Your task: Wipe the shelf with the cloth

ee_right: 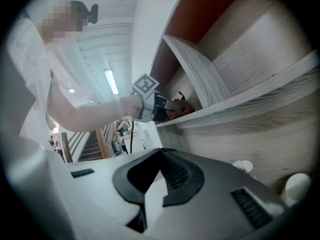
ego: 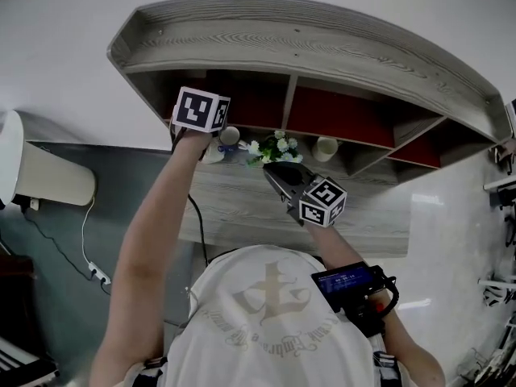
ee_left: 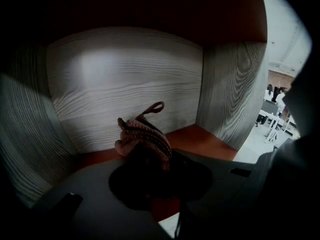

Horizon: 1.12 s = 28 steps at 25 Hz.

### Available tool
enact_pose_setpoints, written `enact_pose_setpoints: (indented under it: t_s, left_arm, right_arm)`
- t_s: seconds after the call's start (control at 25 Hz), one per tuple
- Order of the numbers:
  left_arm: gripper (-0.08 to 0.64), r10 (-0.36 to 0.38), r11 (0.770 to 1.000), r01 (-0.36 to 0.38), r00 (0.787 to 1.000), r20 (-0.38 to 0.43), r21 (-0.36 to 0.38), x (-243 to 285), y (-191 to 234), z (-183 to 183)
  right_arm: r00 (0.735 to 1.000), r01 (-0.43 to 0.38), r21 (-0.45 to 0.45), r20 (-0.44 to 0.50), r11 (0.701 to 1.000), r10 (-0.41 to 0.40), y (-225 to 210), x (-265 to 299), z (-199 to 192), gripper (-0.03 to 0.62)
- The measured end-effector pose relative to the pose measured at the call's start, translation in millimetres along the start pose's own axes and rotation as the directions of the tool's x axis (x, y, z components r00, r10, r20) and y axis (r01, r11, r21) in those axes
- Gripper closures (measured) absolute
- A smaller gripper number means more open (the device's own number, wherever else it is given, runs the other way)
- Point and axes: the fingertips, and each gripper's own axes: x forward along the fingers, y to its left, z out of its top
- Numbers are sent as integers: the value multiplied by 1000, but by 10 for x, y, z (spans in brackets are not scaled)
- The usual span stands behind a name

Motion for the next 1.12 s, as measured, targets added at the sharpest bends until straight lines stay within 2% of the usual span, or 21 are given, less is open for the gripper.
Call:
enact_pose_setpoints:
  t_s: [0.32,0.56,0.76,1.12]
  left_arm:
    - [465,55,997,-55,998,-5,-60,-120,466,-137]
    - [465,127,983,-128,992,-16,-133,-234,787,-243]
    - [466,173,972,-169,985,10,-166,-313,861,-310]
    - [466,158,952,-133,985,70,-275,-521,825,-477]
  right_arm:
    - [1000,-16,4,-11,1000,16,51,238,-23,588]
    - [999,-35,1,-21,999,35,107,385,-46,588]
    - [999,-47,0,-21,999,47,184,453,-45,588]
    - [999,-39,-3,-18,999,38,274,404,-86,588]
